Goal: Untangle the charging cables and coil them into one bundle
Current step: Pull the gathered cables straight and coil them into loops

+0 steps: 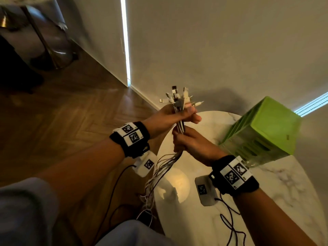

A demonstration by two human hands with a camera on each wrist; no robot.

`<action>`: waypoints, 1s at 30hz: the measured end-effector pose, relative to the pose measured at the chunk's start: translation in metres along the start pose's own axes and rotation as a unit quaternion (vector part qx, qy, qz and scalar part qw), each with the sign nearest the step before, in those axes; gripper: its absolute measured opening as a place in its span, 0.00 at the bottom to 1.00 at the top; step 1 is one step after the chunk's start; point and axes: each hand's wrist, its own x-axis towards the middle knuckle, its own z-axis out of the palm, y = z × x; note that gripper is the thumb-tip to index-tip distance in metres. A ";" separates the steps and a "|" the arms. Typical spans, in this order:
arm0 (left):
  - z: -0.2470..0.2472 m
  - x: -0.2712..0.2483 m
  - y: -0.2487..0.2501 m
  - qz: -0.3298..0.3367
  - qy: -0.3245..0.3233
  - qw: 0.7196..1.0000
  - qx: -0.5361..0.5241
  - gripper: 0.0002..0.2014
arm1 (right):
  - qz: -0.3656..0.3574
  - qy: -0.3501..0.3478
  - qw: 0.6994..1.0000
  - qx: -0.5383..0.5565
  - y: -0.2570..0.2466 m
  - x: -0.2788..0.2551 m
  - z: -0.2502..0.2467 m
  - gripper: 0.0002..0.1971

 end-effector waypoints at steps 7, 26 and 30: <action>0.007 0.010 -0.006 0.068 -0.178 0.931 0.311 0.08 | 0.114 0.086 0.986 -0.082 0.028 0.016 0.002 0.22; -0.071 -0.006 -0.117 -0.089 0.083 0.903 0.413 0.03 | -0.094 0.019 0.955 0.282 -0.040 0.019 0.001 0.12; -0.086 0.002 -0.100 -0.085 0.132 0.914 0.374 0.12 | -0.159 0.152 0.929 0.298 -0.050 0.030 -0.016 0.13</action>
